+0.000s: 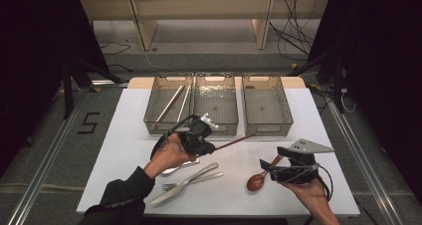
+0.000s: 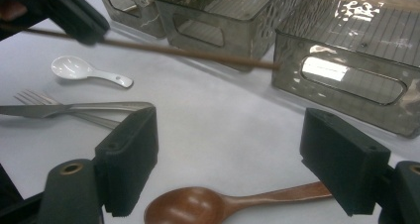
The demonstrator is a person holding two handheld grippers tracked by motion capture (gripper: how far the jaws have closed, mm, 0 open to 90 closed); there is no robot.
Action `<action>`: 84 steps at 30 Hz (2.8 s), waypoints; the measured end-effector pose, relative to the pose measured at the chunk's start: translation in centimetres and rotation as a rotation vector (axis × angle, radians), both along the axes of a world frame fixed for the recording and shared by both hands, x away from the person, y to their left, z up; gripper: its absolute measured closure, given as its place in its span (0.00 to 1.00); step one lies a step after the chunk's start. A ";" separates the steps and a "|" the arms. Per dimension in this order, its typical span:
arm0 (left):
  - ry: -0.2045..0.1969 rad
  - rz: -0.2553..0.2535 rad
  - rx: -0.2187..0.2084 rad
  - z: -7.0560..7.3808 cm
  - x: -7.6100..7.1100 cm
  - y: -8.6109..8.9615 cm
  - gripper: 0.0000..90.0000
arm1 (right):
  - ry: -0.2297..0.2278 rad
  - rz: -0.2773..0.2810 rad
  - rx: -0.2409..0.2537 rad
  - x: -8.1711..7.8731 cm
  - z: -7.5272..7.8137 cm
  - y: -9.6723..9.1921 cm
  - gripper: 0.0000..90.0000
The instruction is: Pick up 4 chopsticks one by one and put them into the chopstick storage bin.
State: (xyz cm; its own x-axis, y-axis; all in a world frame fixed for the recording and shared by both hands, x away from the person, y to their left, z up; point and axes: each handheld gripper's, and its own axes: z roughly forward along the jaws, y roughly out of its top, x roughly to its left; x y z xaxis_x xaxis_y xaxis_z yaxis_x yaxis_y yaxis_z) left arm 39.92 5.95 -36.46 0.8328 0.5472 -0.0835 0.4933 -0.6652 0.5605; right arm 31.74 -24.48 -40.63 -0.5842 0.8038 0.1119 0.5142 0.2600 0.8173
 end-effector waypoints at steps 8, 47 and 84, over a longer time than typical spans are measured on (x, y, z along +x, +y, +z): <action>-0.068 0.111 -0.029 3.4 2.2 4.2 0.95 | 0.004 0.001 -0.002 0.0 0.0 0.0 0.26; -0.058 0.566 -0.103 2.8 13.3 15.2 0.95 | 0.001 0.000 0.003 0.0 0.0 -0.1 0.26; -0.065 0.589 -0.098 0.7 15.7 14.0 0.95 | 0.003 0.003 0.005 0.1 0.0 -0.1 0.26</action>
State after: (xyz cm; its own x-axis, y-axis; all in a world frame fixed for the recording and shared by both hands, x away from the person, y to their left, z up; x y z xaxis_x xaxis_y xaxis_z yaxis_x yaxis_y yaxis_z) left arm 55.65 19.91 -35.78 0.3964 0.9107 -0.1160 0.7263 -0.2338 0.6464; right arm 31.83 -24.59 -40.66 -0.5865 0.8014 0.1172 0.5157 0.2579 0.8171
